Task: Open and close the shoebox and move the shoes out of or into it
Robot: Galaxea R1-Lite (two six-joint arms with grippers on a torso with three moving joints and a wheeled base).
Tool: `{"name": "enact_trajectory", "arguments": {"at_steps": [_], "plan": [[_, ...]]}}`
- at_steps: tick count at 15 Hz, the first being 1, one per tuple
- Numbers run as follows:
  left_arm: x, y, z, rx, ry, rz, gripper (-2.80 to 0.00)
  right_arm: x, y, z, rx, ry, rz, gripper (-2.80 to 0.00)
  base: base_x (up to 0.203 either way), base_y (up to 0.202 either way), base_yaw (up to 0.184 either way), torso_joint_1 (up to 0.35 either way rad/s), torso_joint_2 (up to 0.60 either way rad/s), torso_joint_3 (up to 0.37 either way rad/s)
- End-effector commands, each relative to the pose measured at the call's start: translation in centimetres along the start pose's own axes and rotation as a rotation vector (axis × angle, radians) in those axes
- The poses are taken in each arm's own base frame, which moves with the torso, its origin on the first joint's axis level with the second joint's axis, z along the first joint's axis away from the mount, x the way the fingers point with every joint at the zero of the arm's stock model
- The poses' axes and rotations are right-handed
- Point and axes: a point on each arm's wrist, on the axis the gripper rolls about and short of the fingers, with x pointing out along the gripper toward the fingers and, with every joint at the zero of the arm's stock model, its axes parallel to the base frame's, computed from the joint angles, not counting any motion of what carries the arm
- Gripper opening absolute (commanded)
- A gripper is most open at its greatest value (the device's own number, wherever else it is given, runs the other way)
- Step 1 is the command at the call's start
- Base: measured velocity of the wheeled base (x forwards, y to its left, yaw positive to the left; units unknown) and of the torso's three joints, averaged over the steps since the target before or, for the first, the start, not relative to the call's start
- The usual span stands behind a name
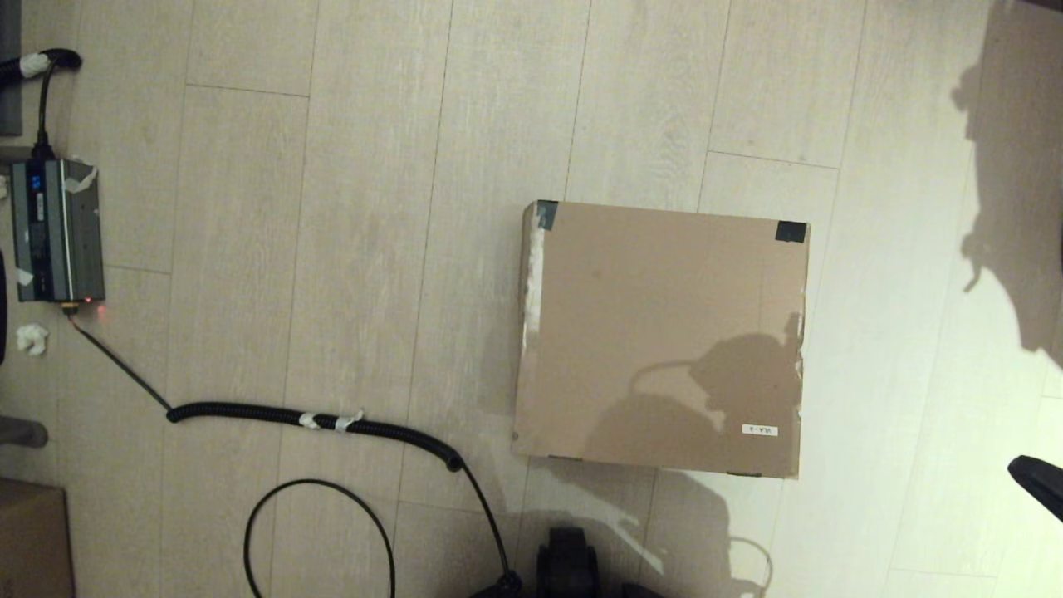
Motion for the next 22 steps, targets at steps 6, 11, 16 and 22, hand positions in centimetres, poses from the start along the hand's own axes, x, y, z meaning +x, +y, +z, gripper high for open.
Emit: {"name": "enact_trajectory", "arguments": {"at_steps": [6,11,16,22], "plan": [[0.0,0.0,0.0,0.0,0.005,0.0,-2.8,-3.4,0.5,-1.8,-0.986,-0.011,-0.649,-2.8,0.0,0.0,0.0,0.0,0.0,0.0],[0.0,0.0,0.0,-0.003,0.005,0.001,-2.8,-5.8,-3.1,-5.9,-1.032,0.029,-0.657,-2.8,0.0,0.0,0.0,0.0,0.0,0.0],[0.0,0.0,0.0,-0.006,0.004,0.003,-2.8,-6.2,-4.6,-7.2,-0.959,0.161,-0.684,-2.8,0.0,0.0,0.0,0.0,0.0,0.0],[0.0,0.0,0.0,-0.006,0.005,0.001,-2.8,-6.9,-4.3,-7.3,-0.924,0.08,-0.561,-2.8,0.0,0.0,0.0,0.0,0.0,0.0]]}}
